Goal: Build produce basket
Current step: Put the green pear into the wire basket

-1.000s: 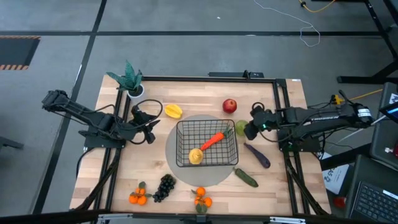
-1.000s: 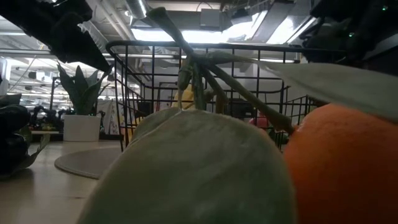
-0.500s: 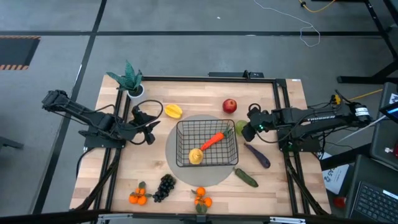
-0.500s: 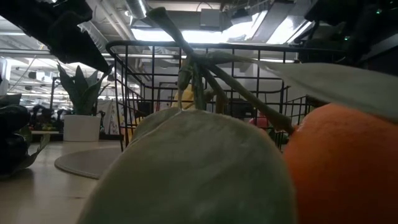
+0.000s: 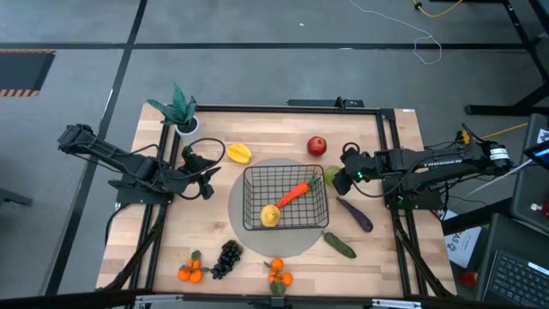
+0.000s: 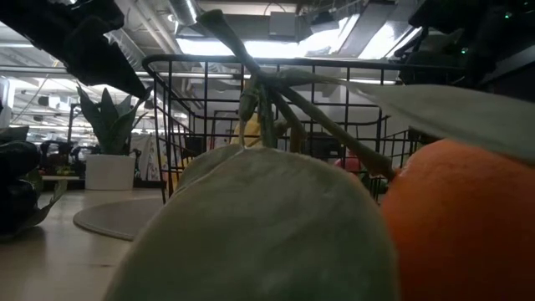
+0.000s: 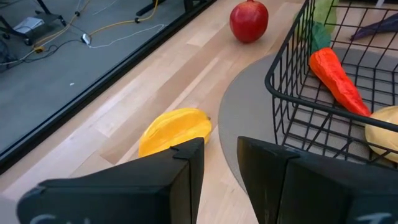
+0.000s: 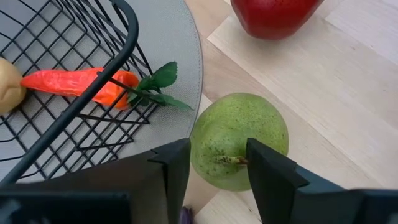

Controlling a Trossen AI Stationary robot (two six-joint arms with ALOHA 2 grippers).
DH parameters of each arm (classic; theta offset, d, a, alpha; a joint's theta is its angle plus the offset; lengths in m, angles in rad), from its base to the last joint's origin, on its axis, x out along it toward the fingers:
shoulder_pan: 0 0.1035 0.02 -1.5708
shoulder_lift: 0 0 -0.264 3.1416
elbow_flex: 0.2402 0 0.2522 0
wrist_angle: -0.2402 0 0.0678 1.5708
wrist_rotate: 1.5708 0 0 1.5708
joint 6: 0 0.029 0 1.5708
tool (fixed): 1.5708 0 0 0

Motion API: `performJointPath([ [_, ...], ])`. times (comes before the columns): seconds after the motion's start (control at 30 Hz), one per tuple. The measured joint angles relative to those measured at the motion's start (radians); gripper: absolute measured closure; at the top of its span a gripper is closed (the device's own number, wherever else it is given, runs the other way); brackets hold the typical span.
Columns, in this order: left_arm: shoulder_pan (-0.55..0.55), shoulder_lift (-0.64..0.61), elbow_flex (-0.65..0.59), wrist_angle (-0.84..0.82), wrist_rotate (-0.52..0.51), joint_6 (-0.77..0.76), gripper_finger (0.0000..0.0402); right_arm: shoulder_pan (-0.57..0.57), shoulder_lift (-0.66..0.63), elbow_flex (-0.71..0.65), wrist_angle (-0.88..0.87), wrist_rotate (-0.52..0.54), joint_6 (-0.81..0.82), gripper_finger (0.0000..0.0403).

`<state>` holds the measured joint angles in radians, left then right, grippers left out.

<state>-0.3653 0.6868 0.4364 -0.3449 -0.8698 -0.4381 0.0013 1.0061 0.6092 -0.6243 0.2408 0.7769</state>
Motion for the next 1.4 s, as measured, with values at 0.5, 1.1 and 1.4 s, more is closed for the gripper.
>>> performJointPath([
  [0.5, 0.000, 0.000, 0.000, -0.006, 0.000, 0.000, 0.0315, 0.000, -0.002, 0.000, 0.004, -0.007, -0.024, 0.0377],
  [1.1, 0.000, 0.000, 0.000, -0.006, 0.000, 0.003, 0.0315, 0.000, 0.000, -0.001, 0.042, 0.032, -0.073, 0.0402],
  [1.4, 0.000, 0.000, 0.000, -0.007, 0.000, 0.003, 0.0315, 0.000, -0.002, 0.055, 0.047, 0.133, -0.133, 0.0403],
])
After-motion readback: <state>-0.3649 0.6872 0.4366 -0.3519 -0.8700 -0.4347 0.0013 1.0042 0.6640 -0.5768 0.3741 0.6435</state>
